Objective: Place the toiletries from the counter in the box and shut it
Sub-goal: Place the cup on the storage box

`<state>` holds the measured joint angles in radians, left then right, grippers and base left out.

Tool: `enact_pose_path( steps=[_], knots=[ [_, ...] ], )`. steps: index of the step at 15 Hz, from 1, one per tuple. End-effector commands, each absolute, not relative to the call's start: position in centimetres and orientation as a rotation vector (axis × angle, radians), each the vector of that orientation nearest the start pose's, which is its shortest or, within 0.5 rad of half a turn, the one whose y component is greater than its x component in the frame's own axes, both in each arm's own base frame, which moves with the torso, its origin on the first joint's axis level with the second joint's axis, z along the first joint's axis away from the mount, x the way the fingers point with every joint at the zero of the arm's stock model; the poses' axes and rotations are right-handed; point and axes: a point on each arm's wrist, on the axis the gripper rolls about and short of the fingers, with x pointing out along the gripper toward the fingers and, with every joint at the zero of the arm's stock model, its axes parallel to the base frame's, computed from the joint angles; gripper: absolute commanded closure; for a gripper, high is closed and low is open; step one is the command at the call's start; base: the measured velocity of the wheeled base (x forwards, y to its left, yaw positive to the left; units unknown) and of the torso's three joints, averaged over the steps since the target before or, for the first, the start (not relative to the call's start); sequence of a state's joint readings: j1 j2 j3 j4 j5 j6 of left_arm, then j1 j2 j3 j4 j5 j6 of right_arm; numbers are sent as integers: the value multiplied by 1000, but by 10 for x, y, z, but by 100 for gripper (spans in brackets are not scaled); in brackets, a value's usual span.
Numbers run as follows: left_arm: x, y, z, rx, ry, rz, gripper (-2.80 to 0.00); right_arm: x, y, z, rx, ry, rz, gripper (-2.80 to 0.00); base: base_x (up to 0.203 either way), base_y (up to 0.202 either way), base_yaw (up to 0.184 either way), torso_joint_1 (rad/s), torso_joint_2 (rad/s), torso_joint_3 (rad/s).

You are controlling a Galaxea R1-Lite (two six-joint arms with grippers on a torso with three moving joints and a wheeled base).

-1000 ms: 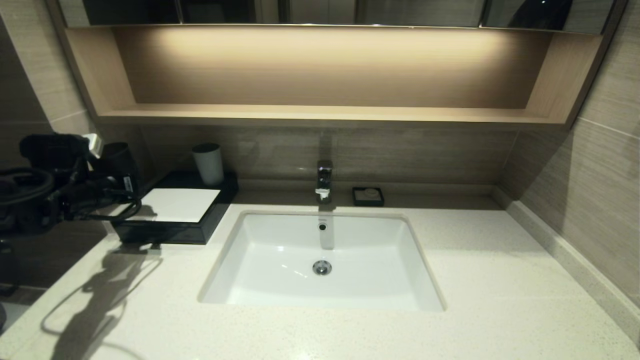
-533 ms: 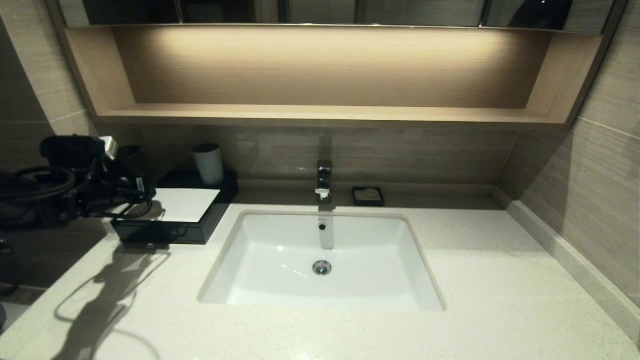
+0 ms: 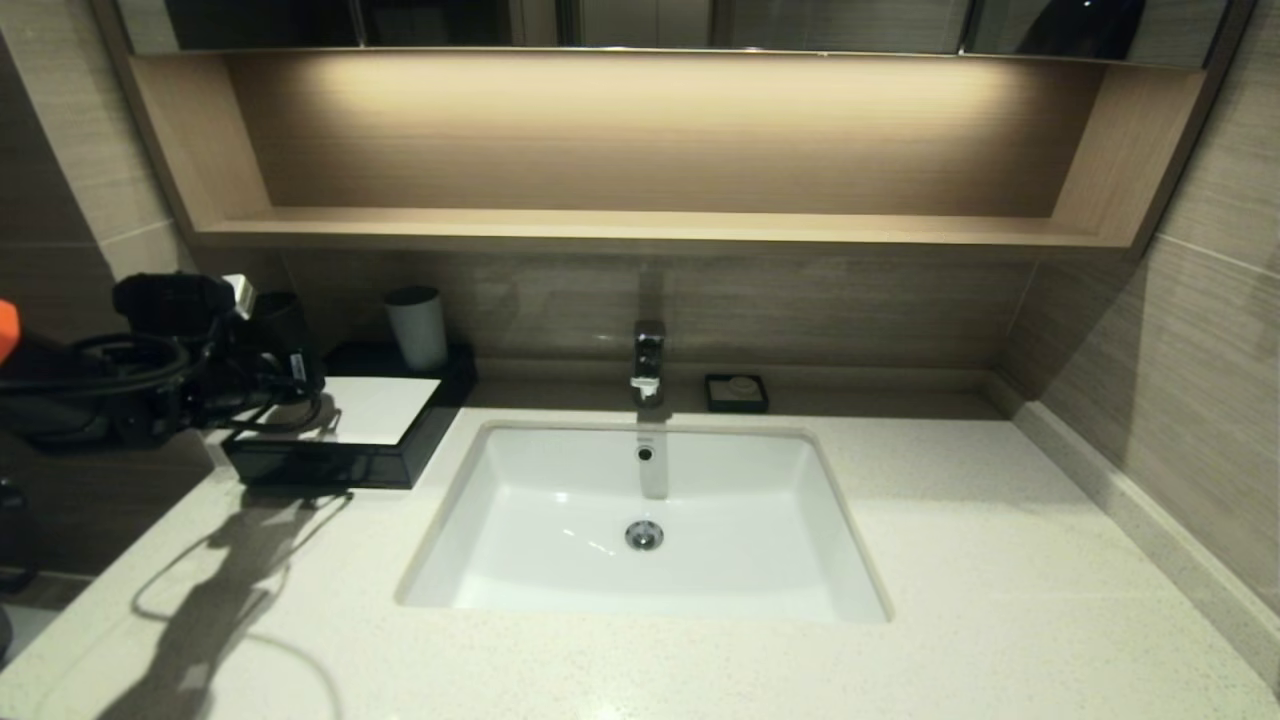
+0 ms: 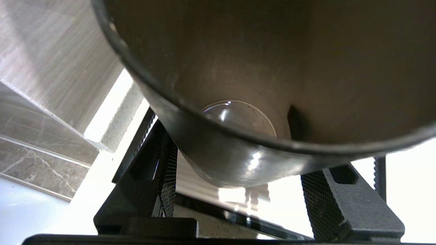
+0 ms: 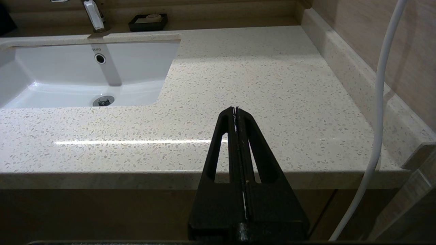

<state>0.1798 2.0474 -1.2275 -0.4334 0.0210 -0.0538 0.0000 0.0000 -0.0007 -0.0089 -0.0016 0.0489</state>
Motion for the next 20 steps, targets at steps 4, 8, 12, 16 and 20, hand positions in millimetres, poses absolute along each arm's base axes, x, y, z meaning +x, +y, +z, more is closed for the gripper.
enact_pose_path(
  steps=[4, 8, 12, 16, 20],
  knots=[
    [413, 75, 144, -83, 384, 212, 0, -23, 0, 77, 49, -9, -1, 0, 0, 0, 0, 0, 0, 0],
    [418, 76, 139, -83, 387, 212, 0, -23, 0, 77, 49, -8, -1, 0, 0, 0, 0, 0, 0, 0],
    [424, 74, 138, -81, 379, 204, 0, -23, 0, 77, 49, -9, -1, 0, 0, 0, 0, 0, 0, 0],
    [434, 70, 135, -75, 373, 207, 0, -23, 0, 76, 49, -8, -1, 0, 0, 0, 0, 0, 0, 0],
    [443, 71, 127, -73, 377, 216, 0, -23, 0, 76, 49, -8, -1, 0, 0, 0, 0, 0, 0, 0]
  ],
)
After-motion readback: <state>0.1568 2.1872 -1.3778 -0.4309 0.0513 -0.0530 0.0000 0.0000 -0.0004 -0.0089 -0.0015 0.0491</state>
